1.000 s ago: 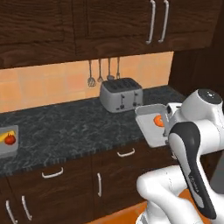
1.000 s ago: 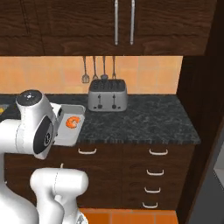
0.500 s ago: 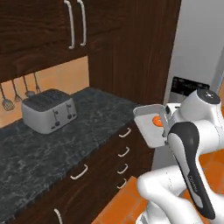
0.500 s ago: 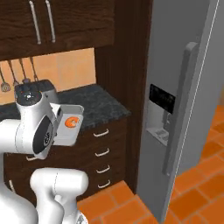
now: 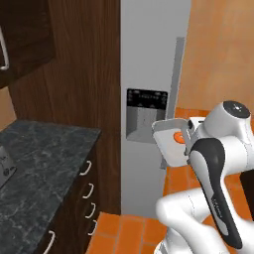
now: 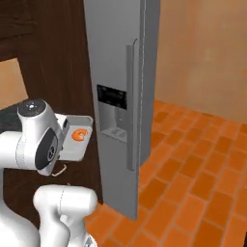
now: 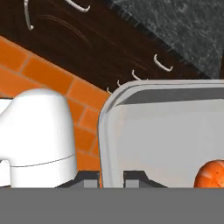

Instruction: Take the meat container that has the shrimp and place it on the second highest rack of the freezer. Then take the vegetable container that has the tomato and corn and place it on the highest rack of the freezer.

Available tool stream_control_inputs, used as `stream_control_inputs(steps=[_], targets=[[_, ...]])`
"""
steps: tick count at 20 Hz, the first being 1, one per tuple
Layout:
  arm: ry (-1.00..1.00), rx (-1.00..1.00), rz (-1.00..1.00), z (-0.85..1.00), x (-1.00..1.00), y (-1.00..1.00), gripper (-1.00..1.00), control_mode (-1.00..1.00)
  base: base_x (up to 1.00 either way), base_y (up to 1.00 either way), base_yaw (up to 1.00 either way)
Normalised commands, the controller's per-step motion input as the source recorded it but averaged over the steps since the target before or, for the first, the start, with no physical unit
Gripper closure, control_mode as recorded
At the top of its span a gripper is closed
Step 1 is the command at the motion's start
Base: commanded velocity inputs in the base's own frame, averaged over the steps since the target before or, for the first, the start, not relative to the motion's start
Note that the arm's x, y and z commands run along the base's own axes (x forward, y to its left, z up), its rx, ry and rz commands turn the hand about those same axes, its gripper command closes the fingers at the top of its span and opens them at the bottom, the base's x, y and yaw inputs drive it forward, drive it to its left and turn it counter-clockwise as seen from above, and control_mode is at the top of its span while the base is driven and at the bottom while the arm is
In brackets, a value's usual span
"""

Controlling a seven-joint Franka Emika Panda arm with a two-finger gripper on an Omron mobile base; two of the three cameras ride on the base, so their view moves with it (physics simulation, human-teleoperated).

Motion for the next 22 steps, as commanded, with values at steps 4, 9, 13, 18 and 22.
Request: stream_control_inputs(steps=[4,9,13,18,22], targets=[[0.00,0.00,0.00,0.00,0.00,0.00,1.00,1.00,0.28,-0.67,-0.56],[0.00,0.00,0.00,0.00,0.00,0.00,1.00,1.00,0.25,-0.98,-0.23],[0.00,0.00,0.00,0.00,0.00,0.00,1.00,1.00,0.67,-0.63,-0.03],[0.00,0.00,0.00,0.00,0.00,0.00,1.00,1.00,0.99,-0.51,0.00],[0.00,0.00,0.00,0.00,0.00,0.00,1.00,1.00,1.00,-0.43,0.03]])
